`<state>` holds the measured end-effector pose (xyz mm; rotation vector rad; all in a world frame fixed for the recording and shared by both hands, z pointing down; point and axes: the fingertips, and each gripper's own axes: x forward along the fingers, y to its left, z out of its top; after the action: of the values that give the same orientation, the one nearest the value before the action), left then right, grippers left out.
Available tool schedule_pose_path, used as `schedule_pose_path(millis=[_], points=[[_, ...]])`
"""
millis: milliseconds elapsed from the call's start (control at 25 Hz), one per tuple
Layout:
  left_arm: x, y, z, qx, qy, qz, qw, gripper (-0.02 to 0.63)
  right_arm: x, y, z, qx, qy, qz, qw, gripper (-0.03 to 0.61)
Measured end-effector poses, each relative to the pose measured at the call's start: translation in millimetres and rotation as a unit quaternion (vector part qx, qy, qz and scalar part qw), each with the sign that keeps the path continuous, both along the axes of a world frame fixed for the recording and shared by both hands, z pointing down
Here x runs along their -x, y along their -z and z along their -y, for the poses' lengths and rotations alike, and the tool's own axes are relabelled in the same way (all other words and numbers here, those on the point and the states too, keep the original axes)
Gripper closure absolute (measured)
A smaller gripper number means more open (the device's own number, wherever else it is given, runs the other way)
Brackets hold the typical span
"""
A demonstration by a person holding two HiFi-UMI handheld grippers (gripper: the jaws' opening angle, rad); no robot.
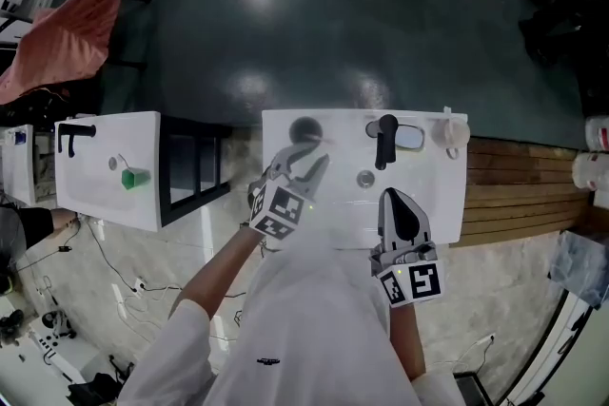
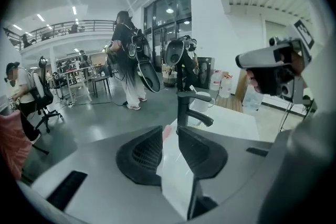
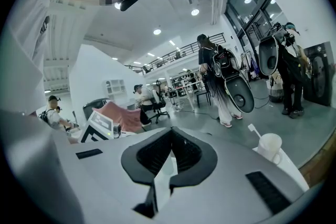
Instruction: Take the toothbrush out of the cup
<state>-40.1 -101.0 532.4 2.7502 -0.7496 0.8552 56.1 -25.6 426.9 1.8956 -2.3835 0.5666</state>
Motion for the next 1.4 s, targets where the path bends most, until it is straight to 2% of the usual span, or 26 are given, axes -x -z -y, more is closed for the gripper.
schedule_pose_path(millis=[240,560,800,1040,1400], points=[[-3,-20,4,0.02,-0.007,0.031,0.9993,0.527,-5,-1,4,0.003,-0.005,0.001,1.0,0.578],[-7,-39,12,0.012,-0.011,0.08,0.9967,0.526,-8,-2,8,0.003,-0.009,0.004,1.0,0.578],[-9,-45,19,0.011,-0.007,0.093,0.9956,0.527,-11,-3,7,0.003,-0.016,0.005,1.0,0.578],[-7,-52,22,0.01,-0.003,0.118,0.9929,0.574,-16,-3,3,0.004,-0.022,0.005,1.0,0.578],[-5,-48,30,0.005,0.012,0.122,0.9924,0.594,-14,1,2,-0.003,-0.019,0.005,1.0,0.578]])
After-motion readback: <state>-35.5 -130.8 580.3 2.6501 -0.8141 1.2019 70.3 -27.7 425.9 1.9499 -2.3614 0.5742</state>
